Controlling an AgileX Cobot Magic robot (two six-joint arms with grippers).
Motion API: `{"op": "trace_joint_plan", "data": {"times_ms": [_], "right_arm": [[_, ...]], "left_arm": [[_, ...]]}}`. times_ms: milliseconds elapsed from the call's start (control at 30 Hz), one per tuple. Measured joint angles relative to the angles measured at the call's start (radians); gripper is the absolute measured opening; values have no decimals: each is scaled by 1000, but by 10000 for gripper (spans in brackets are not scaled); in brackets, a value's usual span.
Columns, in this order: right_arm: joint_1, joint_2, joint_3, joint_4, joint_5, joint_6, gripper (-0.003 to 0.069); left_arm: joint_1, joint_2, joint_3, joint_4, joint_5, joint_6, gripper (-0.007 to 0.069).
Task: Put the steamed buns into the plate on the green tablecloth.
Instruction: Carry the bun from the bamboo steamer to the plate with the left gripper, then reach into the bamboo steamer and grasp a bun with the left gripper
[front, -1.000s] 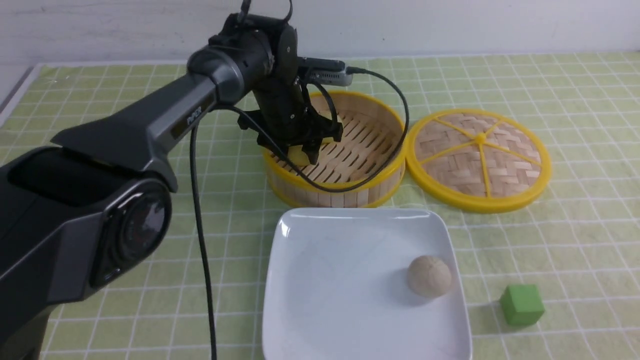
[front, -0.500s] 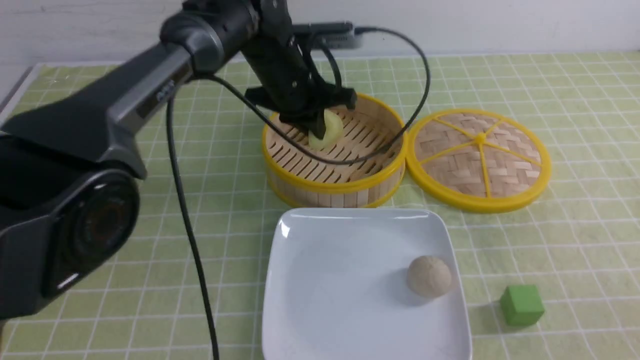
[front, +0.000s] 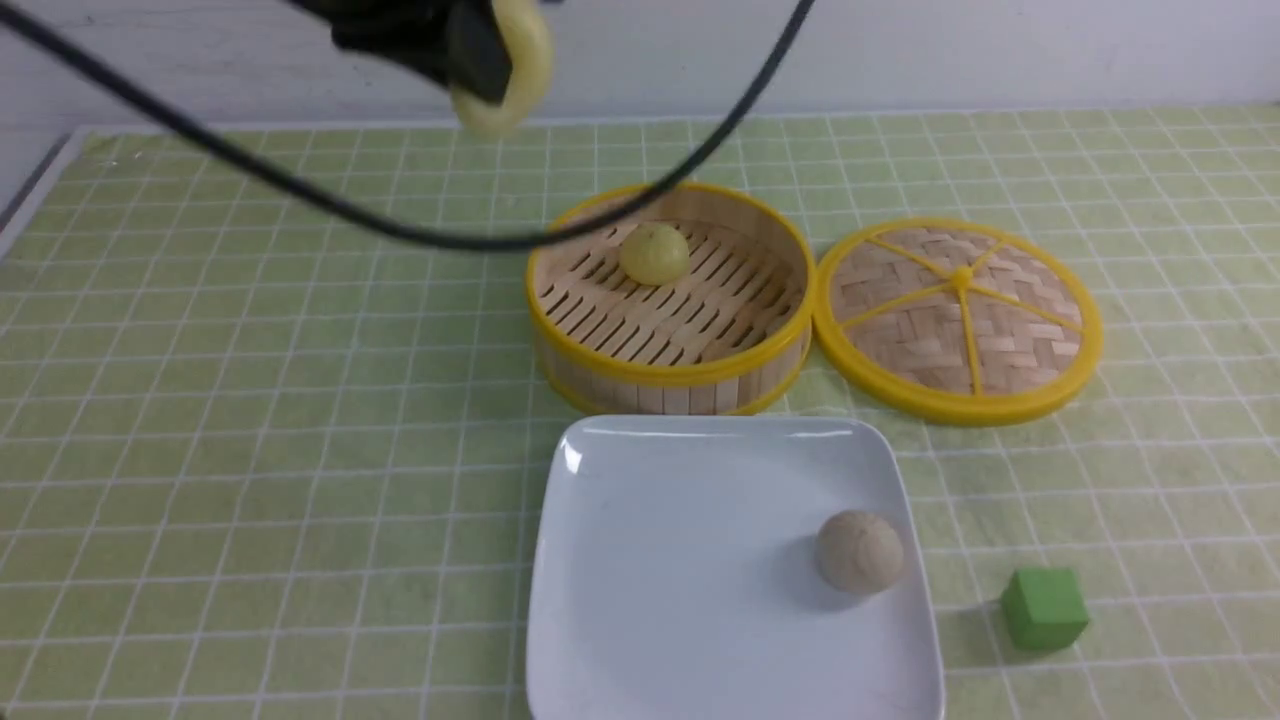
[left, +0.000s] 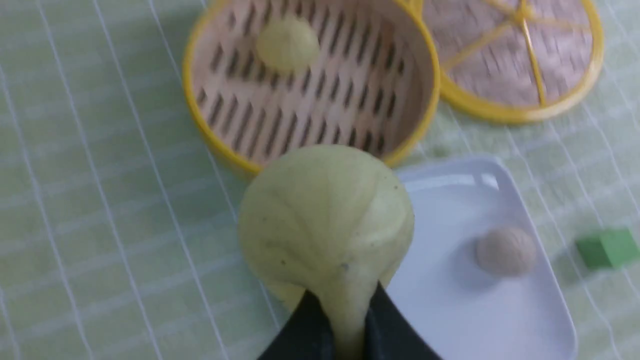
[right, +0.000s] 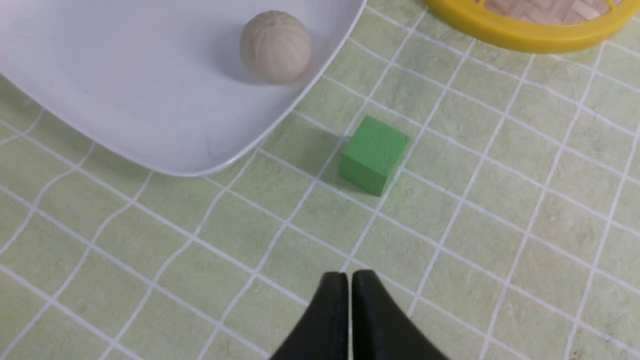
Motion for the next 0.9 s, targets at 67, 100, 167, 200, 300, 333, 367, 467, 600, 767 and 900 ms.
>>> {"op": "trace_joint_plan", "data": {"times_ms": [67, 100, 167, 200, 300, 333, 367, 467, 600, 767, 900], "right_arm": [[0, 0, 0, 0, 0, 0, 36], [0, 0, 0, 0, -1, 0, 36], [0, 0, 0, 0, -2, 0, 39], [0, 0, 0, 0, -2, 0, 41], [0, 0, 0, 0, -3, 0, 46], [0, 0, 0, 1, -3, 0, 47], [0, 0, 0, 1, -3, 0, 47], [0, 0, 0, 1, -3, 0, 47], [0, 0, 0, 1, -3, 0, 51], [0, 0, 0, 1, -3, 0, 58], [0, 0, 0, 1, -3, 0, 64]], "left_arm": [[-14, -31, 170, -66, -12, -1, 23], [-28, -34, 260, -91, -45, -1, 23], [-52, -21, 386, -113, -137, -1, 24], [-69, -9, 439, -122, -202, 0, 27], [-105, 53, 580, -129, -380, 2, 42], [-109, 74, 595, -129, -411, 2, 50], [-110, 79, 599, -130, -424, 2, 55], [-113, 145, 608, -165, -504, 2, 146], [-113, 175, 608, -211, -527, 2, 287], [-106, 176, 513, -217, -451, 1, 437], [-99, 179, 342, -154, -357, -74, 413]]}}
